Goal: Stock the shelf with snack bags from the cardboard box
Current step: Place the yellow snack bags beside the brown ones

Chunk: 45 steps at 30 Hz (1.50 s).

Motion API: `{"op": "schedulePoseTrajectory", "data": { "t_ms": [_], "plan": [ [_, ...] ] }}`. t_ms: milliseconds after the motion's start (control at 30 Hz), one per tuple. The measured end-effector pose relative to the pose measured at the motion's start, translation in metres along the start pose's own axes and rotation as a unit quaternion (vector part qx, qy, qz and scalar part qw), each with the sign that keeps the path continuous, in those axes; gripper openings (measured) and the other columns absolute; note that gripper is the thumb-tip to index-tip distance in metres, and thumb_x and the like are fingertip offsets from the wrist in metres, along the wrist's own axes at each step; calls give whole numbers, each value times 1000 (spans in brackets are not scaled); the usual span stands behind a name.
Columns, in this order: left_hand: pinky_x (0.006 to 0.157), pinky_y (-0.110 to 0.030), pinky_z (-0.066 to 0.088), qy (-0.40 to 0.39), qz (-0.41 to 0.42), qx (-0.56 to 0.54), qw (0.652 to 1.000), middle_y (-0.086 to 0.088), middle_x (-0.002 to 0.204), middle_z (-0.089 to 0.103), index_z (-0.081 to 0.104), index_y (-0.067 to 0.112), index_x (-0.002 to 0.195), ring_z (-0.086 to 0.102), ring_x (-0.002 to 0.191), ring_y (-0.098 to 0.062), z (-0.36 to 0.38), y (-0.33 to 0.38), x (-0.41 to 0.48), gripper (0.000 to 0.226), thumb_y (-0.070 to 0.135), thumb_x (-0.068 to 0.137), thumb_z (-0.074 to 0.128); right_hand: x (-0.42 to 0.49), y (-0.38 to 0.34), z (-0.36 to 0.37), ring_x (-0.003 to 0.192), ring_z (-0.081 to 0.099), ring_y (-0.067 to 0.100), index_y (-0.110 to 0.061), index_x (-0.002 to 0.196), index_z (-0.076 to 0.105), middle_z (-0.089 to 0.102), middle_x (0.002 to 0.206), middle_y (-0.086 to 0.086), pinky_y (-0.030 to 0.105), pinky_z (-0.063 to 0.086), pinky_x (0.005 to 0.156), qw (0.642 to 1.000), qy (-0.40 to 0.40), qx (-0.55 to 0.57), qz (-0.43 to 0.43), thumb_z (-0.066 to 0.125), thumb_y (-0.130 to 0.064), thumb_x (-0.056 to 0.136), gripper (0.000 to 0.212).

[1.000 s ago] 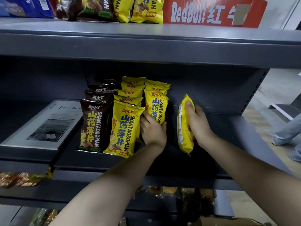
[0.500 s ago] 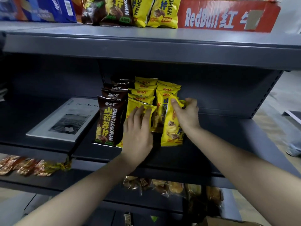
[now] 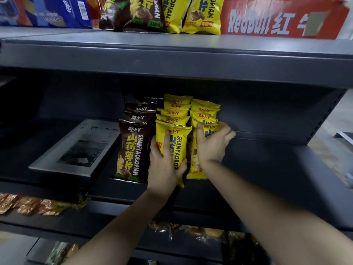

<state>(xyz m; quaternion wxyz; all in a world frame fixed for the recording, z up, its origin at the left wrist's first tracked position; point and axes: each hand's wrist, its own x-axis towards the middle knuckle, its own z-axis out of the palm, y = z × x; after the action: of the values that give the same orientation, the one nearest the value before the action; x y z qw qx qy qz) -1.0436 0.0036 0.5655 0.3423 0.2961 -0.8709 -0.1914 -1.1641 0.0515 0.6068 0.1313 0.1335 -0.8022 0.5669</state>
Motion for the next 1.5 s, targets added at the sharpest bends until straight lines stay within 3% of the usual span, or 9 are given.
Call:
{"op": "schedulePoseTrajectory", "data": {
  "t_ms": [200,333,400,567,700,933,1100,1367,1500],
  "plan": [
    [77,-47,55,14,-17,-4,1000,-16,148,19,-2,42,143,37,131,-36,0,-2,-1,88,49,81,60,-1,4,8,118,45,26,-10,127,44,37,127,10,39,49,84,998,21,48,-37,62,-46,86,58],
    [74,-46,54,17,-17,3,1000,-19,147,23,3,40,144,41,129,-37,0,-2,-4,84,53,80,54,2,14,-9,135,28,28,-12,141,33,25,141,12,38,34,105,993,-77,66,-53,57,-41,91,63],
    [74,-46,54,16,-17,0,1000,-18,147,23,3,40,145,40,129,-36,0,-2,-5,83,52,81,56,3,24,-26,143,14,28,-16,148,23,13,151,12,44,25,112,984,-129,-5,-126,54,-46,92,71],
    [73,-46,54,19,-17,3,1000,-18,147,24,2,39,145,42,128,-37,-1,-1,-2,84,52,81,57,14,52,-55,146,5,30,-28,153,9,0,160,8,59,13,113,846,-182,-298,-403,38,-66,88,81],
    [72,-47,54,19,-25,5,1000,-17,146,24,2,39,145,41,128,-36,1,-1,-3,86,52,80,58,13,60,-49,145,13,40,-30,151,18,12,160,13,68,22,108,768,-174,-378,-487,37,-69,83,81],
    [69,-45,53,26,-29,3,999,-17,143,27,6,37,146,44,125,-36,4,-3,-3,85,54,81,57,-1,59,-28,141,23,45,-33,145,37,24,156,16,67,25,106,782,-94,-377,-487,44,-62,86,66],
    [65,-44,54,30,-31,16,999,-18,142,31,9,36,146,47,122,-37,4,-3,-2,84,54,80,57,-2,59,-30,142,20,45,-36,143,39,21,157,19,65,27,106,784,-104,-379,-480,43,-62,89,61],
    [64,-41,54,38,-27,38,998,-20,140,35,10,35,147,49,120,-37,4,-5,-3,83,55,81,56,2,68,-59,144,24,31,-25,144,40,25,157,11,62,24,110,694,-163,-380,-589,55,-63,80,76],
    [66,-41,54,34,-34,38,998,-19,141,32,11,32,149,48,121,-36,7,-5,-2,85,55,81,57,6,67,-53,142,27,34,-26,141,44,29,155,12,54,36,107,698,-186,-373,-582,64,-58,78,73]
  ]
}}
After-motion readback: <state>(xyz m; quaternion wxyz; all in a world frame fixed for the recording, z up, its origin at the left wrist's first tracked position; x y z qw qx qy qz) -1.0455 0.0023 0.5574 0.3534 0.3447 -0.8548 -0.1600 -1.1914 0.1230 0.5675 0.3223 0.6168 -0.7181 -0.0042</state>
